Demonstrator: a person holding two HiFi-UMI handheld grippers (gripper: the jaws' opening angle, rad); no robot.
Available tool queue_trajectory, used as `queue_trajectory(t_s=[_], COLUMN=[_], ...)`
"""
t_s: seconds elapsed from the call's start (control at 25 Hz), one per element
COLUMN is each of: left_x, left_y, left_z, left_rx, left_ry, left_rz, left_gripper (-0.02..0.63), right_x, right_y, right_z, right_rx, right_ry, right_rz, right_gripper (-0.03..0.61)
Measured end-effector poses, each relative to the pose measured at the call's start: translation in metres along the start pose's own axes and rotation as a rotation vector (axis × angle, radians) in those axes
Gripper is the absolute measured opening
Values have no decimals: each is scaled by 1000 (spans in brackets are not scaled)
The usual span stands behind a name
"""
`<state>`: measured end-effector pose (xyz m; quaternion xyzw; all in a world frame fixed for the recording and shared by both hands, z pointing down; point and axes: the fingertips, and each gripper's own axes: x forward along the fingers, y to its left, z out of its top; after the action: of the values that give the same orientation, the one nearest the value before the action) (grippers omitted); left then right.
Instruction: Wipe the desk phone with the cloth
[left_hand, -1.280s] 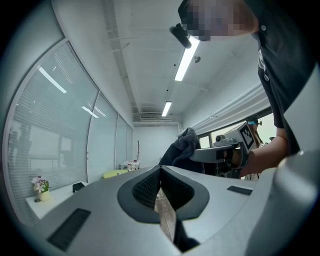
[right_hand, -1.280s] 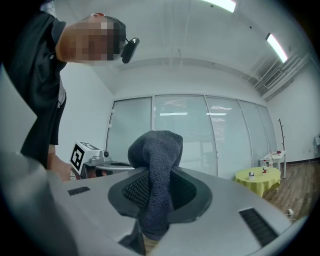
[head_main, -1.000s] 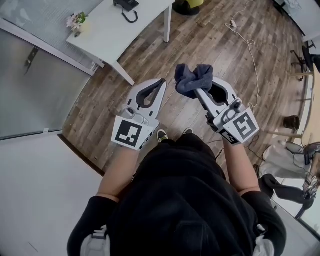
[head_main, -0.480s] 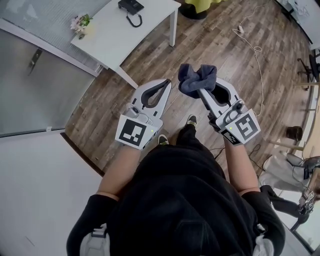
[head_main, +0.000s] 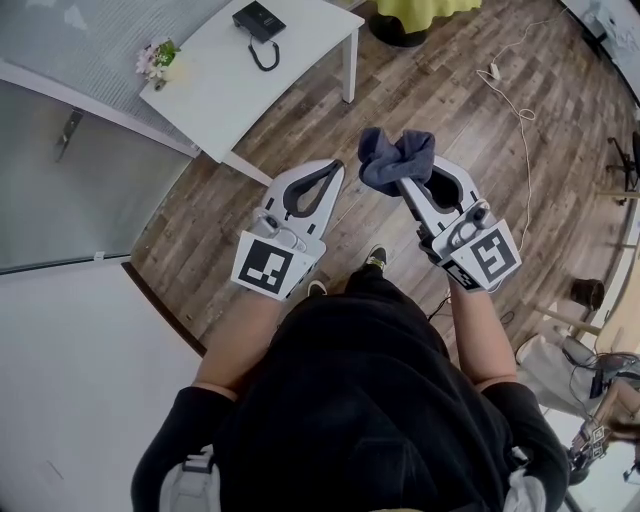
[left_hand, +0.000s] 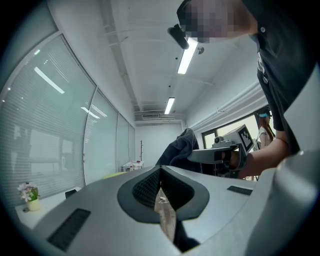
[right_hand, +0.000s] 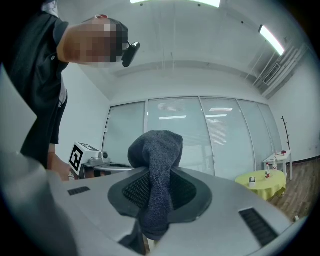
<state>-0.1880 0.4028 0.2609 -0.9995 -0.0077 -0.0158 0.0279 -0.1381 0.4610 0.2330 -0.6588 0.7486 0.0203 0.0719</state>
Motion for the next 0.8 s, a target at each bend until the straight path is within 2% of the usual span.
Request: queue_trajectory(t_s=[0.24,0.44,0.8], left_x=[44,69,106], left_y=[3,7,27], left_z=[0,-3,-6], left_rx=[11,0,-6], left_ry=[-12,12,20], left_rz=[40,87,140], left_gripper=[11,11,11], right_x=[-4,-5,14], right_y=[-49,-80,-116], right_z=[-8,-11,-14], right_rx=[-6,-10,7], right_ry=[25,40,43], right_rz=[31,62,119], right_gripper=[92,92,92])
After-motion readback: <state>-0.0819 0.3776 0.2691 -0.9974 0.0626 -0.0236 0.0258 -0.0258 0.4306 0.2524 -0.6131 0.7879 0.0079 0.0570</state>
